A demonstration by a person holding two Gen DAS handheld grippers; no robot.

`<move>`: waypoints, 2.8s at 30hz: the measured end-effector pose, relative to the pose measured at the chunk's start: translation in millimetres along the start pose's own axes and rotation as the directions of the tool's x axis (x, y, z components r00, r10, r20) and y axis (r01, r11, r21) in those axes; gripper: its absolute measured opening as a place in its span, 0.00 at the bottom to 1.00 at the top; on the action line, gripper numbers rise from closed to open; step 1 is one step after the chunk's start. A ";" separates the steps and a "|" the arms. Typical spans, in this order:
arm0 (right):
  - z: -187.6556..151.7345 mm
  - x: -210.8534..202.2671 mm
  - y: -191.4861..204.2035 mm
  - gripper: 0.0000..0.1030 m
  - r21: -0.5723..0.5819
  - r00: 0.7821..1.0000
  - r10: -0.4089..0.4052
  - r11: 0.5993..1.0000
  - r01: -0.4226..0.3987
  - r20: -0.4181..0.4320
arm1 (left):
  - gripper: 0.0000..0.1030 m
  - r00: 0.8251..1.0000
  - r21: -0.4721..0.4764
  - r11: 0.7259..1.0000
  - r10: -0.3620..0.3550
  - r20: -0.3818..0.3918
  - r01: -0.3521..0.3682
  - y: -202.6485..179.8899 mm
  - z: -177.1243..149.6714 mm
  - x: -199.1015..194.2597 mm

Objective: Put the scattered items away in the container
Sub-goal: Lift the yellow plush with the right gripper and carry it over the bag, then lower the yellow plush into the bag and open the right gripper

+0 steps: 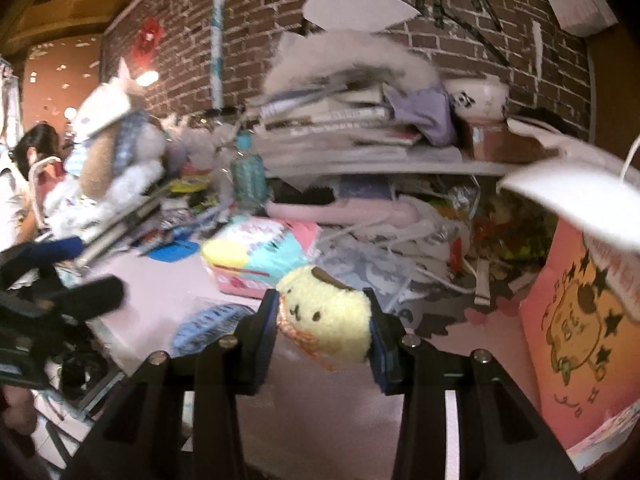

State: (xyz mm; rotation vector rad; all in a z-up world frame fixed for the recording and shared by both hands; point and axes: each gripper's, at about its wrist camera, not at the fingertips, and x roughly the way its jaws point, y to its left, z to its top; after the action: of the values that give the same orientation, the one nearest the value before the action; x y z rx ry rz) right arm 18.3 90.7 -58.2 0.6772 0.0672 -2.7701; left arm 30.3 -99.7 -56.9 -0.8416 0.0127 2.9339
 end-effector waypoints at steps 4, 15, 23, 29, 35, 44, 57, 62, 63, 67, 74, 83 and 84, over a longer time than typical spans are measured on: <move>12.6 -20.4 4.2 0.36 -0.024 0.997 0.068 0.997 -0.067 0.035 | 1.00 1.000 0.004 1.000 0.001 -0.003 -0.001 -3.9 0.5 0.5; 49.0 -84.7 8.5 0.36 -0.093 0.972 0.199 0.978 -0.189 0.122 | 1.00 1.000 0.016 1.000 -0.005 -0.008 0.005 -10.9 3.8 -1.5; 68.5 -118.6 -17.5 0.36 -0.140 0.984 0.121 0.985 -0.103 0.129 | 1.00 1.000 0.033 0.999 -0.022 -0.017 0.022 -17.7 7.1 1.0; 81.7 -129.9 -53.8 0.36 -0.162 0.999 0.000 0.987 0.008 0.054 | 1.00 0.999 0.051 0.998 -0.043 -0.027 0.044 -27.7 7.8 4.6; 97.2 -141.5 -96.5 0.36 -0.178 0.990 -0.138 0.975 0.131 -0.028 | 1.00 0.997 0.057 0.996 -0.064 -0.036 0.066 -35.4 8.9 9.6; 114.1 -137.5 -154.1 0.36 -0.236 0.913 -0.313 0.938 0.254 -0.260 | 1.00 0.996 0.056 0.995 -0.081 -0.042 0.083 -40.9 7.9 12.9; 91.6 -90.8 -192.2 0.36 -0.414 0.711 -0.458 0.875 0.253 -0.533 | 1.00 0.995 0.056 0.994 -0.089 -0.043 0.092 -45.9 7.0 14.2; 80.6 -70.3 -188.0 0.36 -0.546 0.645 -0.519 0.817 0.183 -0.561 | 1.00 0.995 0.052 0.994 -0.091 -0.045 0.094 -45.1 7.2 14.6; 81.8 -68.5 -188.4 0.36 -0.552 0.639 -0.520 0.816 0.174 -0.566 | 1.00 0.995 0.051 0.994 -0.092 -0.045 0.094 -44.9 7.2 14.6; 85.1 -62.9 -186.6 0.37 -0.579 0.612 -0.517 0.807 0.116 -0.598 | 1.00 0.995 0.053 0.994 -0.090 -0.043 0.092 -44.9 7.2 14.6; 85.9 -55.4 -188.8 0.42 -0.565 0.593 -0.505 0.819 0.100 -0.627 | 1.00 0.995 0.046 0.995 -0.089 -0.041 0.090 -42.9 7.5 13.5; 87.9 -57.4 -183.1 0.61 -0.559 0.624 -0.488 0.823 0.097 -0.610 | 1.00 0.995 0.046 0.995 -0.086 -0.046 0.088 -40.8 8.0 14.3; 88.7 -58.7 -183.4 0.69 -0.566 0.630 -0.496 0.817 0.107 -0.598 | 1.00 0.995 0.045 0.995 -0.085 -0.045 0.088 -40.0 8.1 14.1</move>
State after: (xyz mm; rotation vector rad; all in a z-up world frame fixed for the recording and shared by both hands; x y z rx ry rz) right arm -24.1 271.9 43.3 1.6968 1.1119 -2.3800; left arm 17.7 -58.4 -56.9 -0.8752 0.0470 2.8232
